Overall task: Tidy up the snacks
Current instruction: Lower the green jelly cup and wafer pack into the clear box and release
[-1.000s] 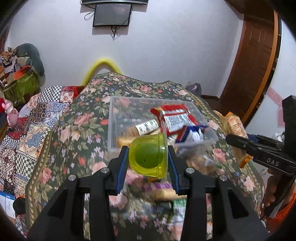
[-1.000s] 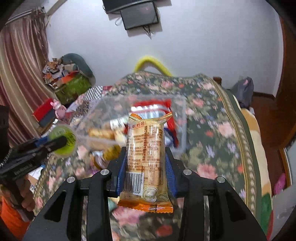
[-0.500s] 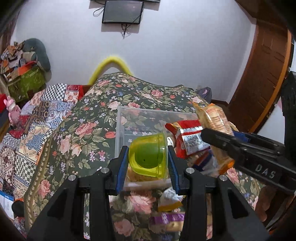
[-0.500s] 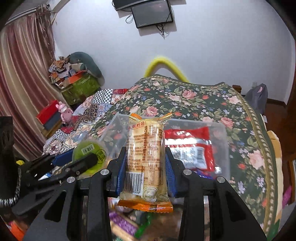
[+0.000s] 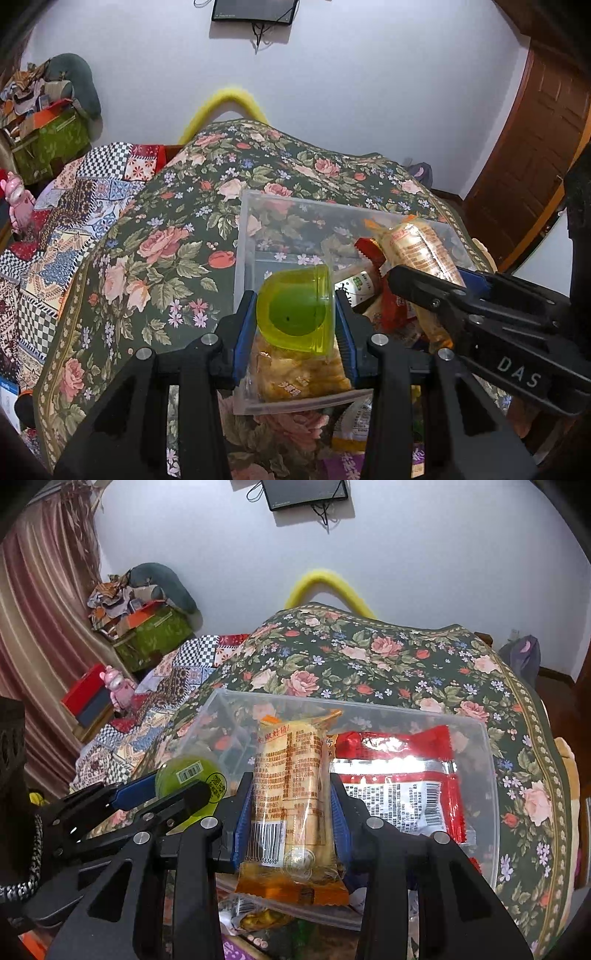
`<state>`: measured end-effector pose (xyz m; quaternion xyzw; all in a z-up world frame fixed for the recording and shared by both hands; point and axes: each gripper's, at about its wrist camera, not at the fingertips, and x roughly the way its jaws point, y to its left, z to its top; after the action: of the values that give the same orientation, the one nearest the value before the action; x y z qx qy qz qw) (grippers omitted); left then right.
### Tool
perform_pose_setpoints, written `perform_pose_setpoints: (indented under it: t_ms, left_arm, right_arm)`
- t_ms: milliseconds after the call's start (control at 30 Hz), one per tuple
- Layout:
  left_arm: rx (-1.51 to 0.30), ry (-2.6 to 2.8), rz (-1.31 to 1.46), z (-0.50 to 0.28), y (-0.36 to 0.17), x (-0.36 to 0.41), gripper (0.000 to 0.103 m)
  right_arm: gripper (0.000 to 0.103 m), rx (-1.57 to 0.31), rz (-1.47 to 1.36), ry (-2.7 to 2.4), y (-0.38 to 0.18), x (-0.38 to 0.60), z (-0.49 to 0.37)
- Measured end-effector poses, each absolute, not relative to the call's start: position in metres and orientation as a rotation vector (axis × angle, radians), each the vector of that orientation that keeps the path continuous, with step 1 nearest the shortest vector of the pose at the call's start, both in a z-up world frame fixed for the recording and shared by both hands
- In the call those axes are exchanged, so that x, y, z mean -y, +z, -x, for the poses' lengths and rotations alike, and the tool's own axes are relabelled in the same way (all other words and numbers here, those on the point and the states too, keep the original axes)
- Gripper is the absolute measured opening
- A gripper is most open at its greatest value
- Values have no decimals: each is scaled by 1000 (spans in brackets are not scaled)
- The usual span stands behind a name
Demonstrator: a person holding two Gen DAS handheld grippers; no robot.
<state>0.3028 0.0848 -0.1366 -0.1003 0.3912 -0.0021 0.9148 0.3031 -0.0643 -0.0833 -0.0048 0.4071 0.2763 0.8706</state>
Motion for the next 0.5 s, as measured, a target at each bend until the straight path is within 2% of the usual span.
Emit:
perform_pose_setpoints:
  t_ms: [133,267,500]
  left_arm:
    - [-803,-6,208,-300,-135,-84,40]
    - [-779,-14,205,-294,-125,-84,42]
    - [-750,-45,189,-272,-108,-79,42]
  right_arm:
    - [38,-862,12,572,-83,67,-305]
    - [52,-851,-1,582,-75,73,-301]
    - [61,-781,20,586,-54,91,-278]
